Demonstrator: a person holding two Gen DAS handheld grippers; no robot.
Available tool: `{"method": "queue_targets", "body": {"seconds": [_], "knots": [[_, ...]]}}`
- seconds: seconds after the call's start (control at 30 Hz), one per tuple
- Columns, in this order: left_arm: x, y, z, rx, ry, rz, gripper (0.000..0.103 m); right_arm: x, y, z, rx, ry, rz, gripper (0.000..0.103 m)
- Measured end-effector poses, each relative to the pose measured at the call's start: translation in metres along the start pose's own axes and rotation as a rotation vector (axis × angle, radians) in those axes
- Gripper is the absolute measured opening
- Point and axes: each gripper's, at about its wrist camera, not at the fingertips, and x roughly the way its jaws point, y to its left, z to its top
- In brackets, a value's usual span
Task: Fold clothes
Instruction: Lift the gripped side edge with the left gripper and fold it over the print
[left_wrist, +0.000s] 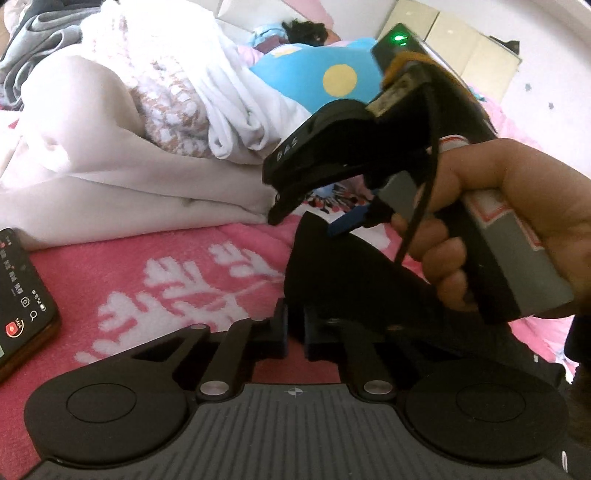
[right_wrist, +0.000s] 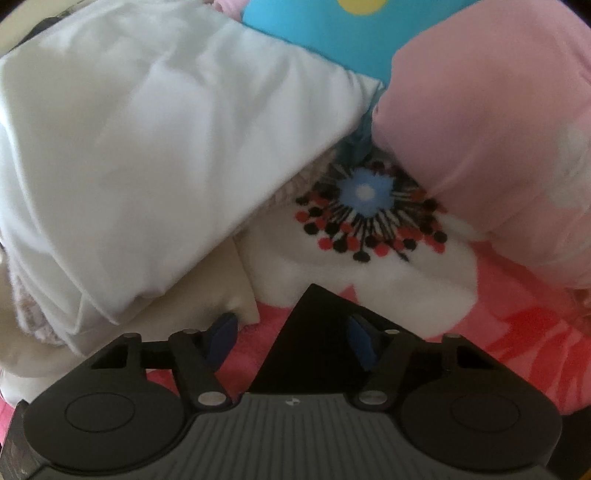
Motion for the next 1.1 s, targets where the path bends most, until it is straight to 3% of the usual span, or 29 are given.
{"method": "queue_targets", "body": {"seconds": [0.27, 0.43, 0.47, 0.83, 1.1], "knots": [[-0.006, -0.002, 0.000, 0.018, -0.020, -0.023, 0.004, 0.002, -0.002, -0.008, -0.015, -0.017, -0.012, 0.049], [-0.016, -0.007, -0.002, 0.053, -0.068, -0.054, 0.004, -0.008, -0.009, -0.011, 0.011, -0.049, -0.001, 0.006], [-0.019, -0.008, -0.002, 0.065, -0.078, -0.059, 0.004, -0.011, -0.012, -0.011, 0.022, -0.057, 0.007, 0.004], [-0.039, -0.040, 0.004, 0.121, -0.123, -0.168, 0.004, -0.085, -0.058, -0.022, 0.133, -0.219, 0.090, 0.002], [-0.052, -0.094, -0.012, 0.283, -0.100, -0.269, 0.004, -0.156, -0.106, -0.059, 0.216, -0.363, 0.099, 0.002]]}}
